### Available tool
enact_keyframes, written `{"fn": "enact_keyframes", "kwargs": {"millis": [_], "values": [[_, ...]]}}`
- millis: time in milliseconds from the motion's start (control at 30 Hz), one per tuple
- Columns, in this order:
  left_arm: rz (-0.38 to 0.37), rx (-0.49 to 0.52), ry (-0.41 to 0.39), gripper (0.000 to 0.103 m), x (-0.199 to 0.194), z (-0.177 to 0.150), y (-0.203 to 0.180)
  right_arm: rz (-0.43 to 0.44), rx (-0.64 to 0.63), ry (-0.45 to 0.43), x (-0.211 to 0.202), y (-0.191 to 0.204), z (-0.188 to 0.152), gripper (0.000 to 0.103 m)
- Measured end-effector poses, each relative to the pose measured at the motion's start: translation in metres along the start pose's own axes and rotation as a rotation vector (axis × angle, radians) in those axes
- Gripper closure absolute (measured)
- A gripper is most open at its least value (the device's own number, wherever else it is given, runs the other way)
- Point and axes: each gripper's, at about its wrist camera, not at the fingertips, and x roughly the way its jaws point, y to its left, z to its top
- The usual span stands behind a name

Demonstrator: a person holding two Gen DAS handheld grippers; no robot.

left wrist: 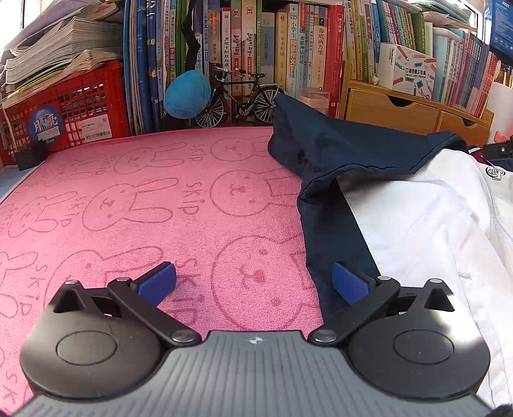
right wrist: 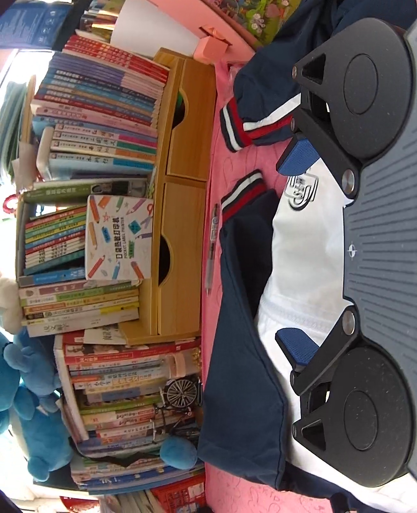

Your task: Fold clothes

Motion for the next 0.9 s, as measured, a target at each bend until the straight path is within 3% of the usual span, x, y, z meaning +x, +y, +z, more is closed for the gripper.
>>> {"fn": "enact_keyframes", "kwargs": {"millis": [167,300,433,533,733,800,833,867,900], "values": [[0.001,0.001,0.0,0.0,0.0,0.0,0.0,0.11,0.213,0.15,0.062,0.028,0.032,0.0],[0.0,-0.001,0.0,0.0,0.0,0.0,0.0,-0.033,0.237,0.261,0.11,0.059,0.04,0.0],[0.0,0.0,0.0,0.0,0.0,0.0,0.0,-0.119,0.177,0.228,0.121,0.076,0.031,0.0],[0.0,0.0,0.0,0.0,0.0,0.0,0.0,-0.126,0.154,0.205,0.119,0.079,0.028,0.0],[0.0,0.0,-0.001,0.0,0.0,0.0,0.0,-0.073,0.213,0.209,0.117,0.073,0.043,0.0],[0.0,0.0,-0.001,0.0,0.0,0.0,0.0,0.006,0.227,0.234,0.125,0.074,0.047,0.0],[0.0,0.0,-0.001,0.0,0.0,0.0,0.0,-0.019,0.184,0.232,0.128,0.084,0.048,0.0],[0.0,0.0,-0.001,0.0,0.0,0.0,0.0,-0.043,0.141,0.229,0.132,0.094,0.049,0.002],[0.0,0.0,-0.001,0.0,0.0,0.0,0.0,-0.068,0.097,0.227,0.135,0.104,0.05,0.018]]}}
